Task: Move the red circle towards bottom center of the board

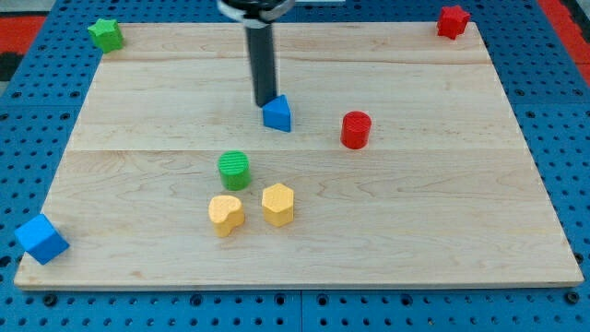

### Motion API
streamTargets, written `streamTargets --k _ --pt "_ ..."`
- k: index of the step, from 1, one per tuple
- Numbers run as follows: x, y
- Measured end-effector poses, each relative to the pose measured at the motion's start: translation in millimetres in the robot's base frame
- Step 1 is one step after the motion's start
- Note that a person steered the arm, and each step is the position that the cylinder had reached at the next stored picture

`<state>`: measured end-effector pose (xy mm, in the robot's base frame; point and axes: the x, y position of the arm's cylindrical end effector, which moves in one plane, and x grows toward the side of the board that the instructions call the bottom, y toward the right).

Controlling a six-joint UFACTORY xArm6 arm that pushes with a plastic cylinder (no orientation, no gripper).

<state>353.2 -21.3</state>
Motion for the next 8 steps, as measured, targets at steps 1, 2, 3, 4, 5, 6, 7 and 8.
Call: streamTargets --k 1,2,3,4,5,6,7,8 --pt "-4 54" --pt "2 73" --pt "14 57" --pt "21 48" --pt "22 85" --pt "31 106" --pt "50 106" --pt "56 106"
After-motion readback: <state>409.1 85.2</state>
